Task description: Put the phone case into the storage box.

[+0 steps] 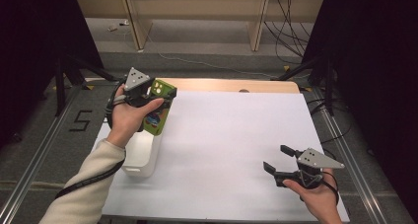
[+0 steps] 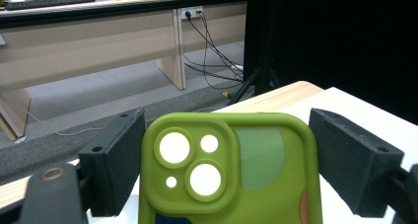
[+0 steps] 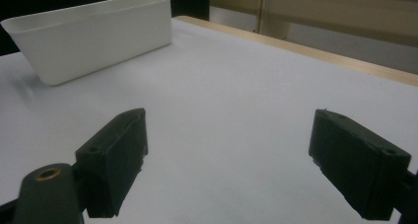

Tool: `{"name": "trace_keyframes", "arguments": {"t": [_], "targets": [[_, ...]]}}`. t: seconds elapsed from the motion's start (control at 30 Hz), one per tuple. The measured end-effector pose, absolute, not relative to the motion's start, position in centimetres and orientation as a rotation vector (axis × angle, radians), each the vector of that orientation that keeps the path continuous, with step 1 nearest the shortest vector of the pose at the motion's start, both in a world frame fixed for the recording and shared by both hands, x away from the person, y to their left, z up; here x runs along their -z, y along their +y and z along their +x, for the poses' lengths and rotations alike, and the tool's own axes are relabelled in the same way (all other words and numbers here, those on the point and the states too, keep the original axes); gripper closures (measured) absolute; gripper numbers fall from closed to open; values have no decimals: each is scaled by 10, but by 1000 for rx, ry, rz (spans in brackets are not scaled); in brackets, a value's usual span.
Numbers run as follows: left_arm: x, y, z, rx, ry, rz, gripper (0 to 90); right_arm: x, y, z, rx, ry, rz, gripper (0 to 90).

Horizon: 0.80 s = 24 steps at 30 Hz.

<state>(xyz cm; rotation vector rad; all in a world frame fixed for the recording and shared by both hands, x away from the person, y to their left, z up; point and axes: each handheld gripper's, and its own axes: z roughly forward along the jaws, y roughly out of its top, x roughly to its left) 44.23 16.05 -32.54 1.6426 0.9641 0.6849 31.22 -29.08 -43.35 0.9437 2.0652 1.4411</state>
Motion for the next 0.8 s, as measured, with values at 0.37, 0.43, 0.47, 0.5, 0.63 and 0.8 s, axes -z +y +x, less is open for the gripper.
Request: {"name": "trace_keyframes", "arguments": {"t": [0.37,0.43,0.47,0.5,0.63,0.8], "targets": [[324,166,444,-697,975,1630,168,434,-291,312,-1443,2065,944,161],[324,167,445,-699,980,1628,168,434,-291,312,-1445,2066,944,161],[325,168,445,-700,984,1627,168,434,-291,312,-1445,2066,945,161],[325,168,445,-700,984,1629,168,434,-291,312,-1445,2066,945,161],[325,170,446,-703,990,1624,168,434,-291,312,-1443,2065,945,161],[324,173,447,-709,996,1616,168,434,-291,312,-1445,2065,945,161]]}}
